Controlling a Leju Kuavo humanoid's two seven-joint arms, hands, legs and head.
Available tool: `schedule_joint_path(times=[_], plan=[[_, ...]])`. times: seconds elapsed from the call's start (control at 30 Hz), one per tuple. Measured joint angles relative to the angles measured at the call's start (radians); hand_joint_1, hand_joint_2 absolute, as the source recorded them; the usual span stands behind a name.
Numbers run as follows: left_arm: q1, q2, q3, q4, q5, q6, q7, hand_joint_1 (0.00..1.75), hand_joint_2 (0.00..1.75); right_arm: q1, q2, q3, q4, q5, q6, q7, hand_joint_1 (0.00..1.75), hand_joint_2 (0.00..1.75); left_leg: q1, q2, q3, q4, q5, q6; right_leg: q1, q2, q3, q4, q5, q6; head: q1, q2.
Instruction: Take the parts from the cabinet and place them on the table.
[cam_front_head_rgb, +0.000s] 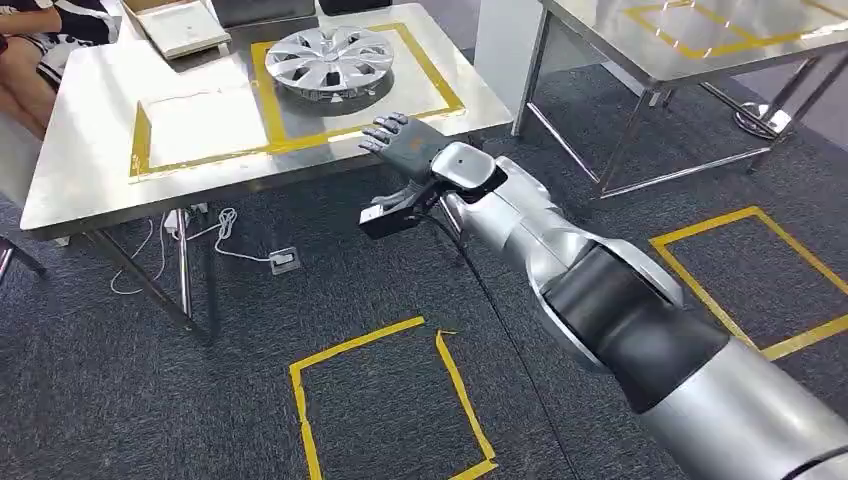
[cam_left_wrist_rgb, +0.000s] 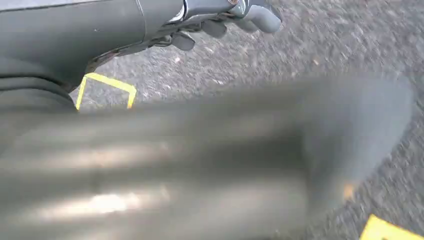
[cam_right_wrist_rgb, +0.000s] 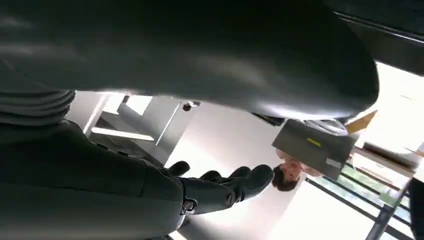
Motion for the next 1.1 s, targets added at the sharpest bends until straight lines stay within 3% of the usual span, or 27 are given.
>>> schedule_joint_path(times=[0.03,0.07,0.1,0.13,0.2,0.23,0.37,0.4,0.5,0.6,0.87,0.9,1.07,1.1], plan=[[0.000,-0.001,0.000,0.000,-0.002,0.003,0.001,0.00,1.75,0.004,-0.003,0.000,0.000,0.000,-0.002,0.000,0.00,0.00,-0.001,-0.003,-0.003,0.002,0.003,0.004,-0.005,0.021,-0.006,0.016,-0.017,0.007,0.001,0.000],[-0.002,-0.003,0.000,0.000,-0.002,0.003,0.003,0.00,1.75,0.005,-0.009,0.000,0.000,-0.001,-0.002,0.000,0.00,0.00,-0.006,-0.007,-0.008,0.006,0.000,0.001,0.000,0.026,-0.005,-0.004,-0.020,-0.030,0.003,0.000],[-0.002,-0.005,0.000,0.000,-0.002,0.003,0.004,0.00,1.75,0.008,-0.010,0.000,0.000,-0.006,0.003,0.004,0.00,0.00,-0.009,-0.012,-0.009,0.009,-0.002,0.004,0.000,0.027,-0.006,-0.001,0.013,-0.054,0.002,0.000],[-0.001,-0.008,0.000,0.000,-0.002,0.004,0.004,0.00,1.75,0.008,-0.012,-0.002,0.001,-0.012,0.008,0.006,0.00,0.00,-0.010,-0.014,-0.012,0.010,0.000,0.007,-0.001,0.028,-0.004,-0.004,-0.004,-0.049,0.005,0.000],[0.001,-0.009,0.000,0.000,-0.002,0.004,0.006,0.00,1.75,0.010,-0.012,-0.006,0.001,-0.018,0.013,0.005,0.00,0.00,-0.011,-0.014,-0.016,0.011,0.004,0.011,-0.003,0.028,-0.006,-0.008,0.016,-0.022,0.003,0.000],[0.000,-0.010,0.000,0.000,-0.002,0.003,0.006,0.00,1.75,0.011,-0.012,-0.007,0.001,-0.020,0.015,0.005,0.00,0.00,-0.011,-0.014,-0.018,0.011,0.006,0.012,-0.004,0.028,-0.007,-0.011,0.018,-0.015,0.005,0.000],[0.000,-0.010,0.000,0.000,-0.002,0.000,-0.001,0.00,1.75,0.017,-0.014,-0.015,0.001,-0.026,0.041,0.002,0.00,0.00,-0.013,-0.013,-0.022,0.012,0.010,0.013,-0.005,0.029,-0.010,-0.012,0.025,-0.005,0.004,0.000],[0.000,-0.010,0.000,0.000,-0.002,-0.001,-0.002,0.00,1.75,0.018,-0.014,-0.016,0.001,-0.029,0.042,-0.001,0.00,1.75,-0.013,-0.013,-0.023,0.012,0.011,0.012,-0.005,0.029,-0.010,-0.012,0.026,-0.003,0.004,0.000],[0.000,-0.006,0.000,0.000,-0.002,-0.042,-0.005,0.00,1.75,0.018,-0.014,-0.023,0.001,-0.032,0.061,0.006,0.00,1.75,-0.012,-0.013,-0.026,0.012,0.013,0.011,-0.005,0.029,-0.014,-0.012,0.029,0.001,0.004,0.000],[0.003,0.005,-0.010,-0.002,0.018,-0.071,0.009,0.00,1.75,0.037,-0.013,-0.042,0.001,-0.056,0.073,0.062,0.00,1.75,-0.011,-0.013,-0.027,0.012,0.015,0.008,-0.003,0.029,-0.016,-0.012,0.029,0.001,0.004,0.000],[0.026,0.032,-0.128,-0.023,0.132,-0.128,0.024,0.00,1.75,0.195,-0.007,-0.109,-0.005,-0.212,0.057,0.091,0.00,1.75,-0.009,-0.014,-0.031,0.012,0.017,0.004,-0.002,0.029,-0.021,-0.008,0.029,0.000,0.003,0.000],[0.029,0.034,-0.143,-0.025,0.145,-0.135,0.026,0.00,0.00,0.213,-0.006,-0.117,-0.006,-0.232,0.054,0.094,0.00,1.75,-0.009,-0.014,-0.031,0.012,0.018,0.004,-0.002,0.029,-0.022,-0.007,0.029,0.000,0.003,0.000],[0.048,0.050,-0.230,-0.040,0.221,-0.173,0.033,0.00,0.00,0.311,-0.003,-0.153,-0.015,-0.341,0.038,0.108,0.00,1.75,-0.009,-0.014,-0.032,0.012,0.018,0.003,-0.002,0.029,-0.024,-0.006,0.028,0.000,0.003,0.000],[0.052,0.053,-0.247,-0.044,0.233,-0.179,0.036,0.00,0.00,0.332,-0.002,-0.159,-0.018,-0.360,0.035,0.111,0.00,0.00,-0.009,-0.014,-0.033,0.012,0.018,0.003,-0.002,0.029,-0.024,-0.006,0.028,0.000,0.003,0.000]])
